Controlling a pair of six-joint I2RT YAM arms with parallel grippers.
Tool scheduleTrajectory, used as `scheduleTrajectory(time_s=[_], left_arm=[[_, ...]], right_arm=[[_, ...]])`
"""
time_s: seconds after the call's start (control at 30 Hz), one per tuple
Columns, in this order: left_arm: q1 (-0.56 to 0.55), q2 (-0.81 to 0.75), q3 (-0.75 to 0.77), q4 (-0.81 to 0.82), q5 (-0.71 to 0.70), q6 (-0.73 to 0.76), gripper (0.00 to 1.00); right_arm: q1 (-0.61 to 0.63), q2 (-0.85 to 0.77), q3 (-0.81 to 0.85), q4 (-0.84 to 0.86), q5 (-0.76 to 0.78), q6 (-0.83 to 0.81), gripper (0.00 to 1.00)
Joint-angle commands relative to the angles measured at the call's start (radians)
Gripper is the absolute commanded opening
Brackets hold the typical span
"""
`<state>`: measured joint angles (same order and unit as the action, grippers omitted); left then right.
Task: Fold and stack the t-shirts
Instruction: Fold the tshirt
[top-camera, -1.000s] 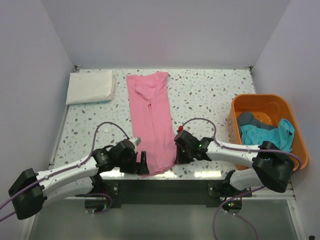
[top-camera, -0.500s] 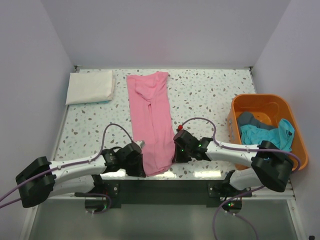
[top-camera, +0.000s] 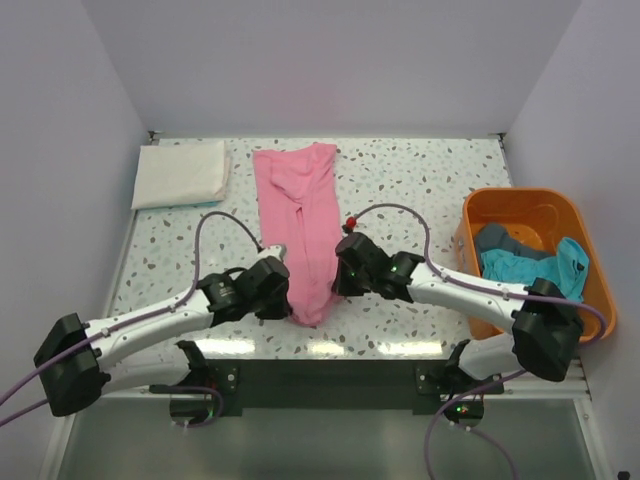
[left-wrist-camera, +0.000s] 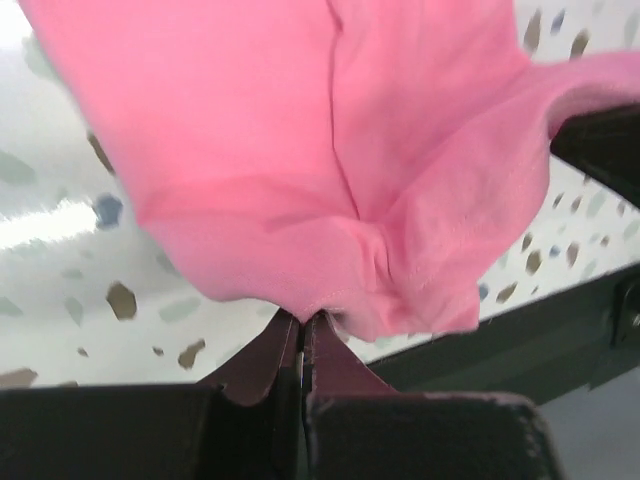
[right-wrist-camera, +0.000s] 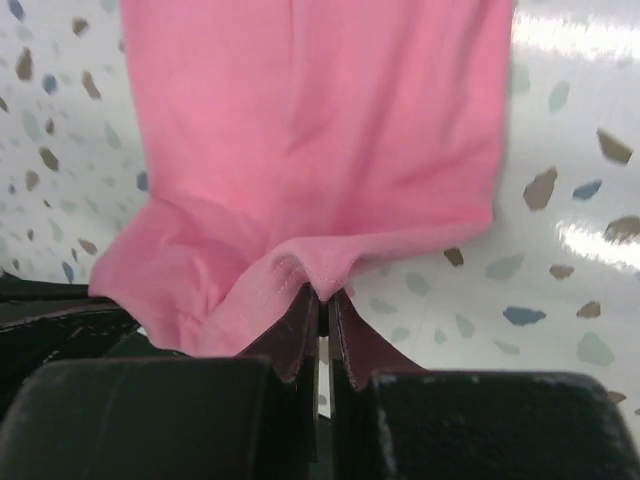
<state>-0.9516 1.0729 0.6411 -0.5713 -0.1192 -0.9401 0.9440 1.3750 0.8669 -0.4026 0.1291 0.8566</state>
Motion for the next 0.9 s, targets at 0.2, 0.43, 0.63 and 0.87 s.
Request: scheduleTrajectory(time_s=[0.2,0.43,0.63,0.87], left_arm=[[0.309,0.162,0.199,0.177,-0.071,0.202,0.00],[0.462,0.357,0.345,0.287,-0.013,0.279,0.00],[0.540,0.472,0.425,0.350,0.018,0.305,0.00],[0.596,0.645,0.535,0.372,0.056,0.331,0.00]], right_arm=[[-0.103,0.188,0.340,-0.010,0.185,-0.134,0.00],[-0.198,0.372,0.544,-0.005,0.208,-0.192,0.00],[-0.260,0.528,0.690,-0.019,0.195,-0.226,0.00],[-0.307,0.662,0.813,-0.005,0.164,-0.249,0.00]])
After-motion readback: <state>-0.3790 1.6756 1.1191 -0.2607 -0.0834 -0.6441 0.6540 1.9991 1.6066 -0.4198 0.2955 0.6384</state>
